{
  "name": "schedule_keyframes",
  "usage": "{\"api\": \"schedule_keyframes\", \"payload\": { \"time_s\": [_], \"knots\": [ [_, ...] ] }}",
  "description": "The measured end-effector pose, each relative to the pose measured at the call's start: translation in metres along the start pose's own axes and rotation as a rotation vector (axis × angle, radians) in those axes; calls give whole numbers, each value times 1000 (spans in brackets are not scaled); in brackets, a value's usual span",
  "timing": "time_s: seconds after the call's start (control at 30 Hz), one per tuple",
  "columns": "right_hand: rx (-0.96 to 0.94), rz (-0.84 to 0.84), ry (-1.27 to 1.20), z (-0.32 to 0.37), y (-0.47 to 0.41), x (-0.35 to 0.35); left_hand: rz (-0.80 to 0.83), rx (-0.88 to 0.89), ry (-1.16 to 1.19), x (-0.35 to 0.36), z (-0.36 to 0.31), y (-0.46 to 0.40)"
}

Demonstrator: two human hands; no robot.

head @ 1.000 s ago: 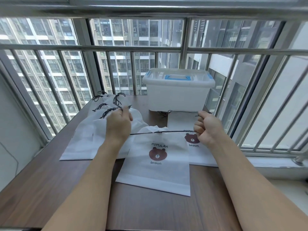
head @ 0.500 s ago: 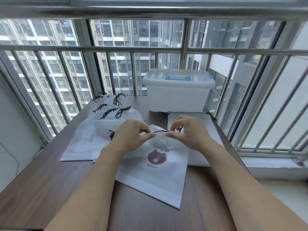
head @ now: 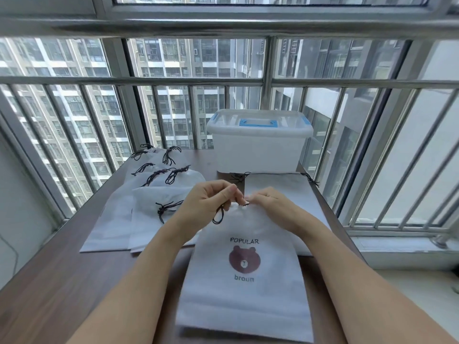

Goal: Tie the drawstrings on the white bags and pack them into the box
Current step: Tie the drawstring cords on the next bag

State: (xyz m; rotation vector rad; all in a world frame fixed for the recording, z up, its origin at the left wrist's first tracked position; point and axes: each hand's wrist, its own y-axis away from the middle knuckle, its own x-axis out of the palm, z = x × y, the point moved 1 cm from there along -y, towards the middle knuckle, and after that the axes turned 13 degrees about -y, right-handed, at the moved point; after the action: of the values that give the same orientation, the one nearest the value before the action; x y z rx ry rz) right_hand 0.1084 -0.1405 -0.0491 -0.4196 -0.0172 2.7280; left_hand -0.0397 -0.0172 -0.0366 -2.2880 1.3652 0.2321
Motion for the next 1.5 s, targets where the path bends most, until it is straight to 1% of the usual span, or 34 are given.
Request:
{"api": "schedule_keyframes", "payload": {
  "time_s": [0.07, 0.1, 0.13, 0.2, 0.27, 0.37, 0.43, 0.5, 0.57, 0.63, 0.8, 0.93, 0.97, 1.03, 1.1, 1.13, 1.17, 1.23, 1.3, 1.4, 1.5],
  "knots": [
    [36, 29, -34, 0, 2, -1, 17, -30, 51, 1, -2, 0],
    [52, 47, -46, 0, 1, 0, 15, -27, 22, 1, -1, 1],
    [60, 67, -43, -1, 1, 1, 5, -15, -56, 1, 0, 1],
    [61, 90, 1, -6, -1, 5, -10, 38, -287, 2, 3, 1],
    [33, 55, 31, -10, -4, 7, -40, 86, -414, 2, 5, 1],
    [-135, -38, 169, -5, -5, 8, -71, 66, -405, -2, 11, -1],
    [-233, -88, 336, -1, -5, 8, -54, 40, -331, -2, 12, -3],
    [-265, -118, 491, -1, -6, 8, -28, 14, -263, 2, 12, -4],
    [-257, -103, 542, 0, -7, 9, -11, -9, -237, 4, 14, -5],
    [-221, -91, 445, 0, -6, 11, -10, -32, -201, 6, 17, -6],
    [-10, -54, -167, 4, -8, 19, -60, -80, -45, 4, 15, -9],
    [44, 44, -417, 5, -6, 12, -81, -116, 13, 6, 12, -8],
    [53, 36, -433, 6, -4, 10, -85, -123, 18, 6, 11, -7],
    [61, -31, -331, 8, -2, 9, -94, -118, -20, 4, 11, -7],
    [14, -116, -52, 11, 2, 9, -92, -73, -176, 3, 12, -5],
    [-45, -140, 77, 12, 3, 11, -83, -42, -266, 3, 12, -4],
    [-112, -146, 141, 14, 4, 13, -72, -21, -326, 4, 13, -4],
    [-210, -143, 136, 18, 8, 18, -55, -26, -344, 6, 14, -4],
    [-270, -147, 106, 23, 10, 19, -35, -54, -307, 7, 14, -4],
    [-336, -163, 98, 26, 9, 15, -7, -108, -179, 3, 15, -5],
    [-343, -172, 44, 20, 4, 7, 34, -141, -48, 0, 15, -7]
  ]
}}
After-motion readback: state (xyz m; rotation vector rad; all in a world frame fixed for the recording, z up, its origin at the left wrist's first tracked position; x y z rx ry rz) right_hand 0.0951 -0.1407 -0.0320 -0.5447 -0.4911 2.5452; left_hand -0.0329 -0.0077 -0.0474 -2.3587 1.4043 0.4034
